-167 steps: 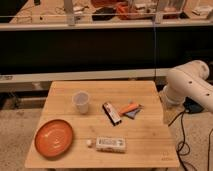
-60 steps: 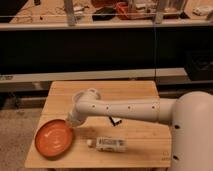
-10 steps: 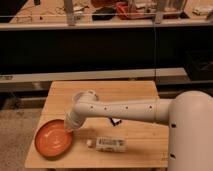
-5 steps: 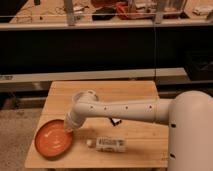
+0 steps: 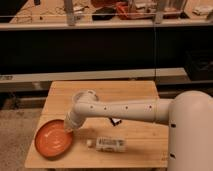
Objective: Push the ceramic bowl across the table
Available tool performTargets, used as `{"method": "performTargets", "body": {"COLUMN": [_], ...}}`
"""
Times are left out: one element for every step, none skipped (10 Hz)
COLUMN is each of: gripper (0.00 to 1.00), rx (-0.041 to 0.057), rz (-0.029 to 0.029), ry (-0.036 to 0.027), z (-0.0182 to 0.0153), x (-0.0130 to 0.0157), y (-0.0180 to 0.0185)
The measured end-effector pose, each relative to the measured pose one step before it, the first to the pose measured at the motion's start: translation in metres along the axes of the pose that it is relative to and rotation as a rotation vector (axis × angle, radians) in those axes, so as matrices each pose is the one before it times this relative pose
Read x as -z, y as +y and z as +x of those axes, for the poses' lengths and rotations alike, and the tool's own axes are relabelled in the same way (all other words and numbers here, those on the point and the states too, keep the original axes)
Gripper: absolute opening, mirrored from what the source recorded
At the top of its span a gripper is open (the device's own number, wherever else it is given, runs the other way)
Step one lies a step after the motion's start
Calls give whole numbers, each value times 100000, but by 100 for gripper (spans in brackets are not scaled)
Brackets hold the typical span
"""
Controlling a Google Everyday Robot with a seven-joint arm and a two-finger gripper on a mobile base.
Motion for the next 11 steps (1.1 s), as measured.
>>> {"method": "performTargets", "body": {"gripper": [0, 0, 0, 0, 0, 0, 0, 0, 0, 0, 0], "rx": [-643, -708, -461, -752, -701, -415, -596, -706, -577, -1296, -1761], "rz": [-174, 12, -8, 5, 1, 10, 2, -50, -44, -132, -42], "ry": [-110, -30, -27, -91, -73, -57, -37, -100, -111, -269, -157], "z": [38, -3, 0, 2, 26, 7, 11, -16, -4, 18, 72], "x": [-77, 17, -1, 21, 33, 12, 18, 1, 5, -2, 52], "y": [64, -23, 9, 3, 23, 3, 7, 19, 10, 31, -2]}}
